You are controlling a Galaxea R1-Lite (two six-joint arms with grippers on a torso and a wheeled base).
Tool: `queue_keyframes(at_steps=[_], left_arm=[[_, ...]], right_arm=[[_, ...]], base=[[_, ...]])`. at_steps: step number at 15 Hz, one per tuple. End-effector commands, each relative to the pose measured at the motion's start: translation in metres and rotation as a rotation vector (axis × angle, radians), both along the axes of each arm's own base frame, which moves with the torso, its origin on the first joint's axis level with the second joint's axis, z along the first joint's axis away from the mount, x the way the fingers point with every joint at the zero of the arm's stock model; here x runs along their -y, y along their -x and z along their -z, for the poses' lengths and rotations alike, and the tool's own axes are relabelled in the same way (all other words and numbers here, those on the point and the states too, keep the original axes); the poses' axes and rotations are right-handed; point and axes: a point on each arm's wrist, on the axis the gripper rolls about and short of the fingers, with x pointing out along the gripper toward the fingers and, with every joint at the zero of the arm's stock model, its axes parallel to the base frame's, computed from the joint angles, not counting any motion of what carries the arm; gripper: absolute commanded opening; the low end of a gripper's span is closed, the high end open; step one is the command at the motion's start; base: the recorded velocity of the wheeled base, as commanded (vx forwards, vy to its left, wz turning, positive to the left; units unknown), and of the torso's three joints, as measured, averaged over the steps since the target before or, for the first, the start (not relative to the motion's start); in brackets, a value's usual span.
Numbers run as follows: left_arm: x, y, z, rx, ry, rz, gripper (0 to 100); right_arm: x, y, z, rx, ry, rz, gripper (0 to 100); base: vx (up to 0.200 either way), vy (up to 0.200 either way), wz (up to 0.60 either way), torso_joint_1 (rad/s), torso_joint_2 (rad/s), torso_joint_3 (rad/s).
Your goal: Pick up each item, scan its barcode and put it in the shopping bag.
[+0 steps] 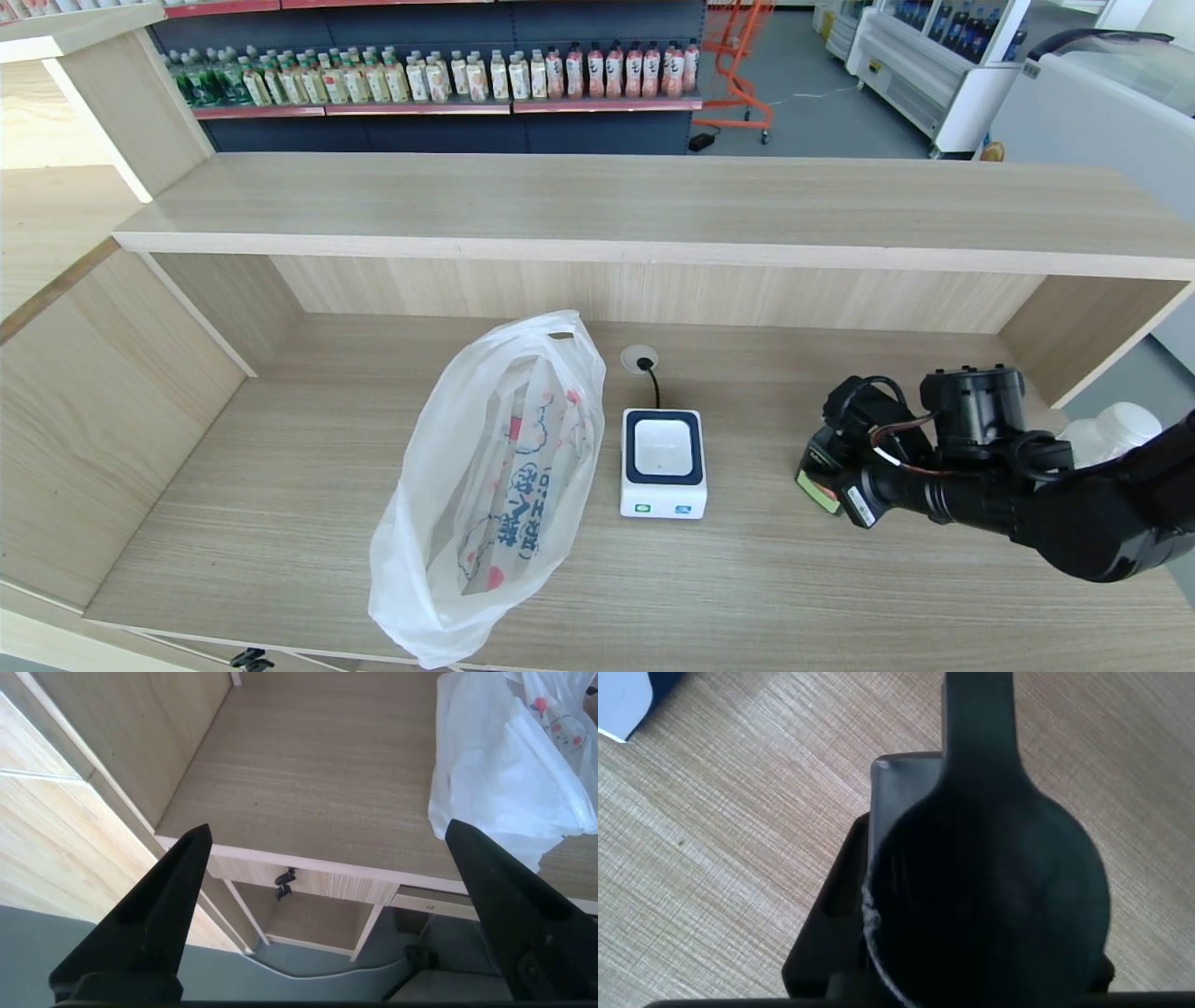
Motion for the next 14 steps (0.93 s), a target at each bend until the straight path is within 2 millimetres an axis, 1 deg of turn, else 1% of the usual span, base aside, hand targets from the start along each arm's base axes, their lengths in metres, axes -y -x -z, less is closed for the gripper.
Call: queue_keyframes(at_steps=[1, 2, 3, 4, 5, 6, 7, 8, 9, 10, 11, 12, 13, 14], left_arm=[[0.0, 0.0, 0.0, 0.0, 0.0, -0.001, 100], [0.0, 0.0, 0.0, 0.0, 0.0, -0.001, 100], [0.0, 0.0, 0.0, 0.0, 0.0, -0.001, 100], [0.0, 0.0, 0.0, 0.0, 0.0, -0.001, 100], [0.0, 0.0, 0.0, 0.0, 0.0, -0.001, 100], [0.0, 0.0, 0.0, 0.0, 0.0, -0.001, 100], [0.0, 0.0, 0.0, 0.0, 0.0, -0.001, 100], [0.0, 0.0, 0.0, 0.0, 0.0, -0.001, 100], [0.0, 0.0, 0.0, 0.0, 0.0, -0.001, 100], [0.0, 0.0, 0.0, 0.0, 0.0, -0.001, 100], [0.0, 0.0, 0.0, 0.0, 0.0, -0.001, 100], [0.0, 0.0, 0.0, 0.0, 0.0, -0.001, 100], [0.0, 0.0, 0.0, 0.0, 0.0, -0.001, 100], [0.0, 0.0, 0.0, 0.0, 0.0, -0.001, 100]], right_arm=[[0.001, -0.001, 0.0, 0.003, -0.002, 0.002, 0], [0.002, 0.001, -0.007, 0.03, -0.006, 0.005, 0], [0.004, 0.008, -0.021, 0.071, -0.014, 0.004, 0], [0.009, 0.028, -0.039, 0.122, -0.025, 0.007, 0], [0.021, 0.05, -0.06, 0.195, -0.024, 0.027, 0], [0.038, 0.072, -0.077, 0.273, 0.016, 0.059, 0], [0.044, 0.079, -0.081, 0.302, 0.043, 0.071, 0], [0.063, 0.102, -0.097, 0.416, 0.18, 0.092, 0], [0.063, 0.113, -0.102, 0.47, 0.231, 0.073, 0], [0.062, 0.118, -0.11, 0.558, 0.271, 0.034, 0], [0.051, 0.117, -0.118, 0.697, 0.309, -0.161, 0], [0.043, 0.115, -0.116, 0.752, 0.34, -0.335, 0], [0.035, 0.117, -0.115, 0.831, 0.42, -0.514, 0], [0.032, 0.118, -0.112, 0.944, 0.564, -0.676, 0]], base=[[0.0, 0.0, 0.0, 0.0, 0.0, 0.0], [0.0, 0.0, 0.0, 0.0, 0.0, 0.0], [0.0, 0.0, 0.0, 0.0, 0.0, 0.0], [0.0, 0.0, 0.0, 0.0, 0.0, 0.0], [0.0, 0.0, 0.0, 0.0, 0.0, 0.0], [0.0, 0.0, 0.0, 0.0, 0.0, 0.0], [0.0, 0.0, 0.0, 0.0, 0.0, 0.0], [0.0, 0.0, 0.0, 0.0, 0.0, 0.0], [0.0, 0.0, 0.0, 0.0, 0.0, 0.0], [0.0, 0.0, 0.0, 0.0, 0.0, 0.0], [0.0, 0.0, 0.0, 0.0, 0.0, 0.0], [0.0, 0.0, 0.0, 0.0, 0.0, 0.0], [0.0, 0.0, 0.0, 0.0, 0.0, 0.0], [0.0, 0.0, 0.0, 0.0, 0.0, 0.0]])
